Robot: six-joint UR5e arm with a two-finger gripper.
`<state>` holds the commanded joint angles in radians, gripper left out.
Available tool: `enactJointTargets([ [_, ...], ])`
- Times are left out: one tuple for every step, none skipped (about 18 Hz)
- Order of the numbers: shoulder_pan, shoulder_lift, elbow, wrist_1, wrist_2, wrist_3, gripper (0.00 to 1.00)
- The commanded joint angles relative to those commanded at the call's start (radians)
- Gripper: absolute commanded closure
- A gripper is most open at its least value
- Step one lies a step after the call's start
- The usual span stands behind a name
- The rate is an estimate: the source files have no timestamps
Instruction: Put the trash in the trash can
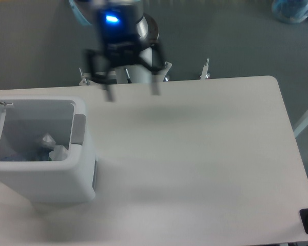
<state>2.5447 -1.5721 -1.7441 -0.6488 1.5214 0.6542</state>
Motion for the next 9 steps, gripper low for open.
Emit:
enactJointTargets([
  [0.009,-0.028,0.000,-0.003,0.044,0.080,0.00],
  [0.025,-0.045,0.000,-0.005,0.087,0.161,0.00],
  [0.034,-0.048,-0.002,-0.014,0.130,0.238,0.00],
  [0.037,-0.048,-0.003,-0.028,0.158,0.316,0.00],
  [0.040,-0.045,-0.011,-0.053,0.172,0.391,0.00],
  [0.046,-0.039,-0.017,-0.080,0.175,0.454,0.00],
  [0.049,-0.036,-0.018,-0.092,0.175,0.493,0.00],
  [0.055,-0.033,-0.018,-0.095,0.175,0.499,0.00],
  [0.057,-0.031,-0.020,-0.094,0.175,0.499,0.00],
])
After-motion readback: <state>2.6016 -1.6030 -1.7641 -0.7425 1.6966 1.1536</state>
